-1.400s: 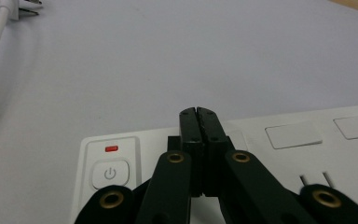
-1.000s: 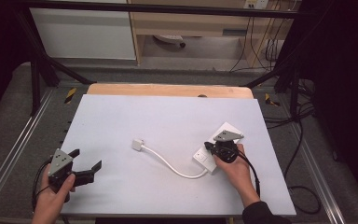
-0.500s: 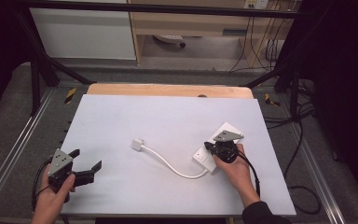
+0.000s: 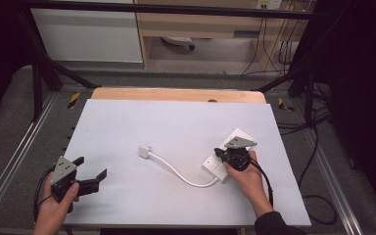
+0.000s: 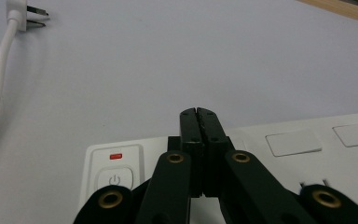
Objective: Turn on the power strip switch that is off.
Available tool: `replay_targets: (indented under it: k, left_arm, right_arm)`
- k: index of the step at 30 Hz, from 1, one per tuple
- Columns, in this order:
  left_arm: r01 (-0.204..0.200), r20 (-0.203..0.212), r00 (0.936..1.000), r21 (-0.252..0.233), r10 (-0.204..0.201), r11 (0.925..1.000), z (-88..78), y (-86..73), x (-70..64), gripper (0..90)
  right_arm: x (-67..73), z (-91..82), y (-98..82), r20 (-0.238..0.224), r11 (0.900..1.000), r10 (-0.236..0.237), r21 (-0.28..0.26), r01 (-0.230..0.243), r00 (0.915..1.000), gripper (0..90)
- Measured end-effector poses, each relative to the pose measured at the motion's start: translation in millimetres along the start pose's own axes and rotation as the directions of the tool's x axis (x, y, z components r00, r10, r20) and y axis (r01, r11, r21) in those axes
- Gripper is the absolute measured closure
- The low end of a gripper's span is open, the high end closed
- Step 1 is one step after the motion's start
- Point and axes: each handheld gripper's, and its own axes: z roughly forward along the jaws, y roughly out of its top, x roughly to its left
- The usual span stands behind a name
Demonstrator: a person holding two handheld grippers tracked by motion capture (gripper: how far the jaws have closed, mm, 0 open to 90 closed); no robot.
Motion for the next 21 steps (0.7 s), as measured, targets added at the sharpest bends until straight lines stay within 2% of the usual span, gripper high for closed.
replay_targets:
  k: [21]
  left_arm:
    - [0.0, 0.006, 1.0, 0.014, 0.0, 0.9999, 0.8, -0.9, -0.2, 5.7]
  right_arm:
    - [0.7, -2.8, 2.1, -0.006, 0.999, 0.014, -0.038, -0.014, 0.9999, 82.5]
